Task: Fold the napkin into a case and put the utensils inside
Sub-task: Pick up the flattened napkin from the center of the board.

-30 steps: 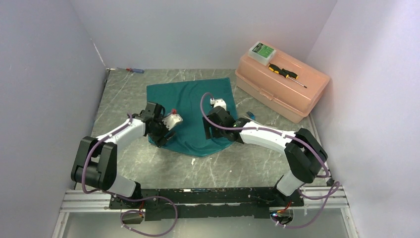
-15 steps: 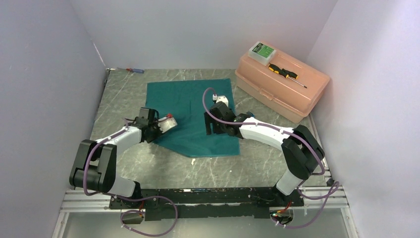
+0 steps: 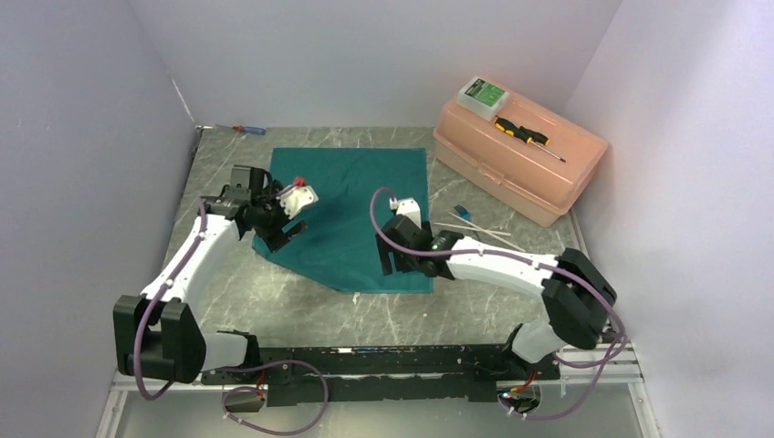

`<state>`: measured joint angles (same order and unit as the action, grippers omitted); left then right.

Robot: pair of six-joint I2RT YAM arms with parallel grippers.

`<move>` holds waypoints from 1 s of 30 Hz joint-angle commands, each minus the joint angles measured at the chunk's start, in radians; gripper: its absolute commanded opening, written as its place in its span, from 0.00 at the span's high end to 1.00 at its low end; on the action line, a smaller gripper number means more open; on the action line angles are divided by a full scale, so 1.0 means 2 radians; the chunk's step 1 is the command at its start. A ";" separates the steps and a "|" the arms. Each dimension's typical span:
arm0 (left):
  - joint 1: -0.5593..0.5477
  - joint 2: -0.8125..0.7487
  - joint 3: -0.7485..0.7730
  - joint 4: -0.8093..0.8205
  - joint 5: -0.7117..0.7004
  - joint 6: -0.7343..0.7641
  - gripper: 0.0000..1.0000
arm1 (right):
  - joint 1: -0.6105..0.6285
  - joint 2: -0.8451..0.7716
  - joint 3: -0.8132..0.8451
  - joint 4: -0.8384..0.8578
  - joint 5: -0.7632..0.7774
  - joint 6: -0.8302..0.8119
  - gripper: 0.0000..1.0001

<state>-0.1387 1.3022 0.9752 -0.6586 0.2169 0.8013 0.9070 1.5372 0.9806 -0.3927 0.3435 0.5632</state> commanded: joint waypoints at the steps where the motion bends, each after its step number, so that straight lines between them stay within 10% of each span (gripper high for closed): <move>1: 0.000 -0.024 -0.005 -0.118 0.068 0.030 0.12 | 0.032 -0.050 -0.045 -0.051 0.037 0.048 0.16; 23: -0.013 0.026 -0.008 -0.139 0.097 0.034 0.06 | -0.003 -0.006 -0.117 0.023 -0.021 0.069 0.38; 30: -0.073 0.000 -0.044 -0.094 0.082 0.006 0.06 | -0.041 -0.009 -0.109 0.033 -0.047 0.063 0.96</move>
<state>-0.2340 1.3449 0.9127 -0.8936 0.3649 0.8654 0.8669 1.5131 0.7567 -0.3504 0.2943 0.6846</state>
